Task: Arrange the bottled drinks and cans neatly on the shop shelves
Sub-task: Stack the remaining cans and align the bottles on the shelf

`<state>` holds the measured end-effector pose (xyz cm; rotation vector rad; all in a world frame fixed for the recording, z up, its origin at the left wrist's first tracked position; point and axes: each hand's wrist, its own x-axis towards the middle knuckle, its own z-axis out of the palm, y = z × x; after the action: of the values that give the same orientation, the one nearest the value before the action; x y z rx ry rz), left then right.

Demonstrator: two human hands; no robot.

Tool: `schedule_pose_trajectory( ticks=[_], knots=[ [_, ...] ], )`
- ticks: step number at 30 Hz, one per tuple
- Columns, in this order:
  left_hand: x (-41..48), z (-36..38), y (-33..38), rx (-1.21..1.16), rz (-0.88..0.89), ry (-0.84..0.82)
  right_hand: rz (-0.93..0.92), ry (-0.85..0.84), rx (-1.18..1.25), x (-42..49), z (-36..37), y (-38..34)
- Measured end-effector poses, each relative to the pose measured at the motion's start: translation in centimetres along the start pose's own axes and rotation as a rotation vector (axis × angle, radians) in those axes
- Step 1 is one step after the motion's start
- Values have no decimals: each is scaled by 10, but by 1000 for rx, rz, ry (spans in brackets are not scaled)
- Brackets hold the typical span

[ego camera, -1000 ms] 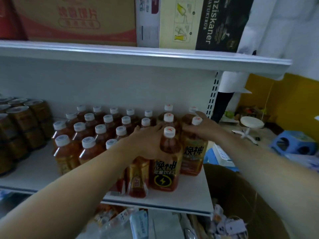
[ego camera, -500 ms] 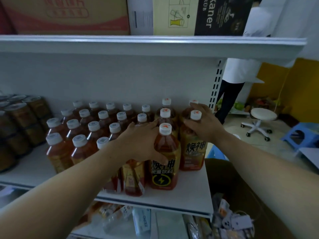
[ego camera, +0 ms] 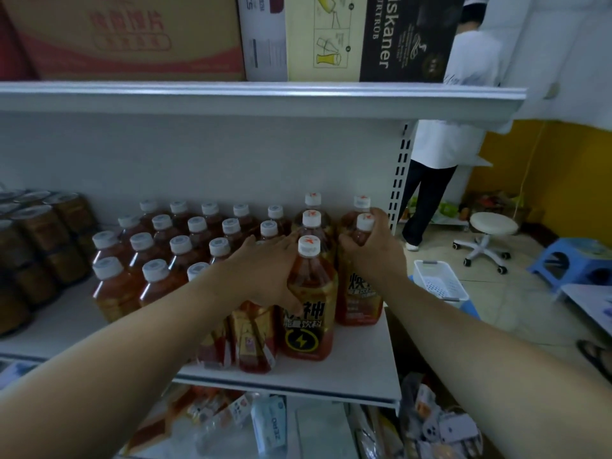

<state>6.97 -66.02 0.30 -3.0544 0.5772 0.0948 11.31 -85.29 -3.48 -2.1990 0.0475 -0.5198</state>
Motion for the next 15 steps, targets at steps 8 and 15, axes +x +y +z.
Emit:
schedule_pose_trajectory(
  ticks=[8, 15],
  knots=[
    [-46, -11, -32, 105, -158, -21, -468, 79, -115, -29, -15, -20],
    [-59, 2, -34, -42, -160, 34, -516, -227, -483, -50, 9, -9]
  ],
)
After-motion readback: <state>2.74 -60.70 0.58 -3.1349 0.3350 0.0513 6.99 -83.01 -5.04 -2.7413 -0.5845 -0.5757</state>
